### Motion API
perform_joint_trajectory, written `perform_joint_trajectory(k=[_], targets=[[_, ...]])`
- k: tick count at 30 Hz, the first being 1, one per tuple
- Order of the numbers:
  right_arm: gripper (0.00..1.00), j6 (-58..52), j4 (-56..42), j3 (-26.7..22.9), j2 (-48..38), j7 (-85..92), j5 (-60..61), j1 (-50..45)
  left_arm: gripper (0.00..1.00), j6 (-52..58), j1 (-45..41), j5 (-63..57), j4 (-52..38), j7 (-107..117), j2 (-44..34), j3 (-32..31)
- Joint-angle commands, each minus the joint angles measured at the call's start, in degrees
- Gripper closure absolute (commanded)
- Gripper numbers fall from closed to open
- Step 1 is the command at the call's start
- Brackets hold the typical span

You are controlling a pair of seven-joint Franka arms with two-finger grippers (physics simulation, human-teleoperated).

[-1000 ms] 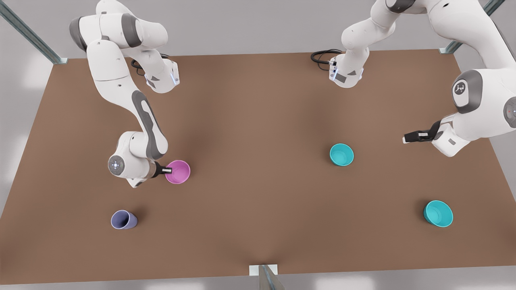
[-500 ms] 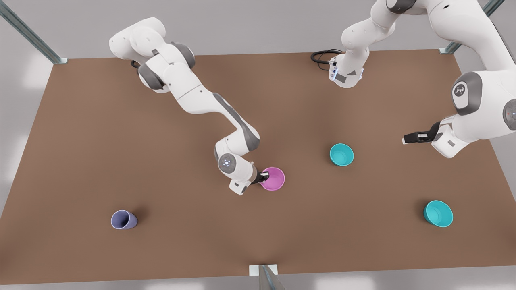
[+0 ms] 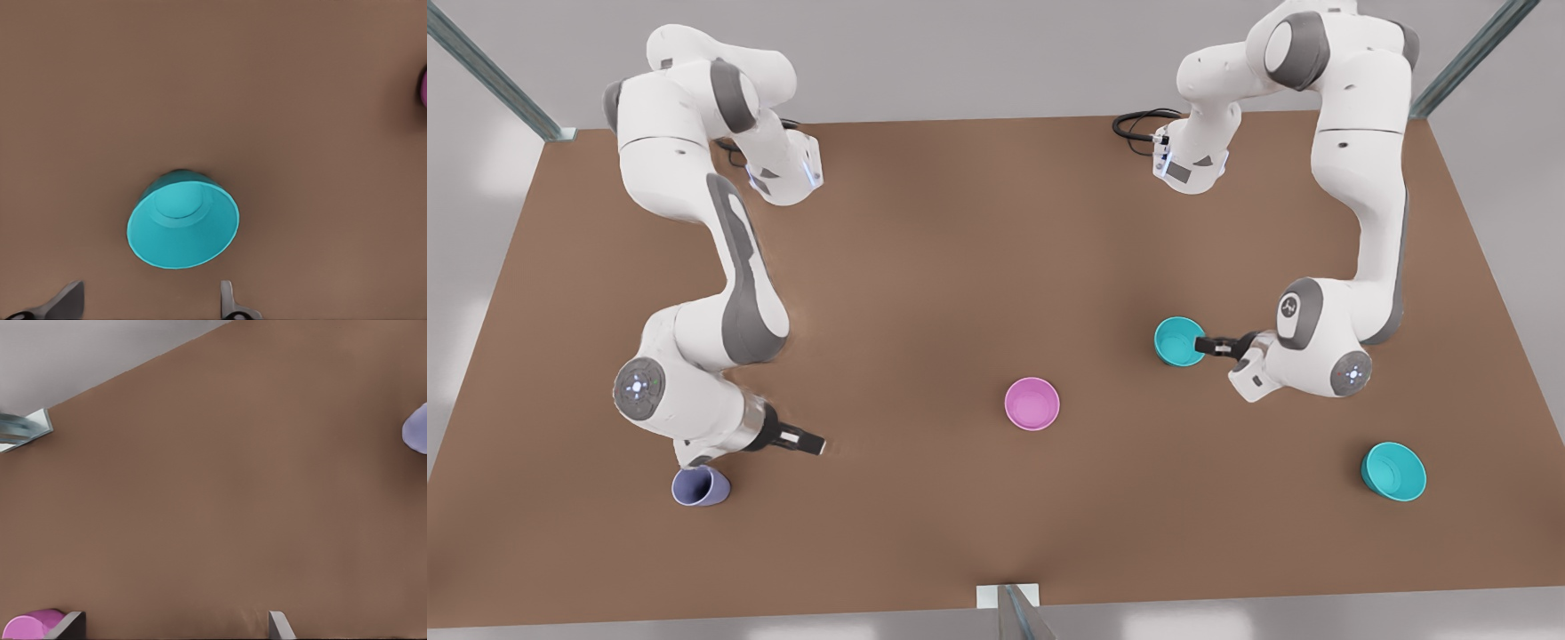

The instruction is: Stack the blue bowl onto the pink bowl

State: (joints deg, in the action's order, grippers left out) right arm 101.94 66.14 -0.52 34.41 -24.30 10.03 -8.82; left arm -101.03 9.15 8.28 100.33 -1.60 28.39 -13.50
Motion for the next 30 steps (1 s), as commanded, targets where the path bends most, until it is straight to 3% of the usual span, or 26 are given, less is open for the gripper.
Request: perform_joint_trajectory(k=[1,3,6,16,18,21,24,28,30], targets=[[0.0,-26.18,0.13,-0.44,-5.66,17.97,-13.28,1.7,0.0,-15.07,-0.19,2.62,2.15,-14.57,0.18,1.9],[0.0,-26.53,9.43,-2.37,-19.46,19.38,-13.19,1.26,0.0,-17.0,-0.18,2.62,3.02,-14.93,1.58,2.16],[0.0,-25.83,13.75,-2.55,-28.35,19.64,-12.84,0.03,0.0,-19.2,-0.62,2.62,5.66,-14.93,2.11,2.16],[0.0,-25.12,14.1,-4.57,-26.59,24.48,-11.61,1.53,0.01,-18.5,-0.98,2.44,10.85,-18.53,3.17,2.16],[0.0,-25.12,13.93,-4.57,-26.5,24.57,-11.7,1.61,0.19,-18.5,-1.06,2.44,10.85,-18.53,3.43,2.16],[0.0,-24.95,13.93,-4.75,-26.33,25.8,-11.7,1.61,0.55,-18.5,-1.42,2.44,10.85,-18.53,3.52,2.16],[0.0,-24.86,13.93,-4.84,-26.24,27.12,-11.7,2.58,0.78,-18.41,-1.33,2.62,10.67,-18.18,3.43,2.16],[0.0,-24.07,14.01,-4.75,-26.24,27.38,-11.78,2.58,0.79,-16.49,-1.33,2.62,8.3,-17.92,2.9,2.25],[0.0,-24.07,14.01,-4.75,-26.24,27.47,-11.78,2.58,0.79,-12.52,-3.43,2.62,4.61,-8.34,-1.14,2.25]])
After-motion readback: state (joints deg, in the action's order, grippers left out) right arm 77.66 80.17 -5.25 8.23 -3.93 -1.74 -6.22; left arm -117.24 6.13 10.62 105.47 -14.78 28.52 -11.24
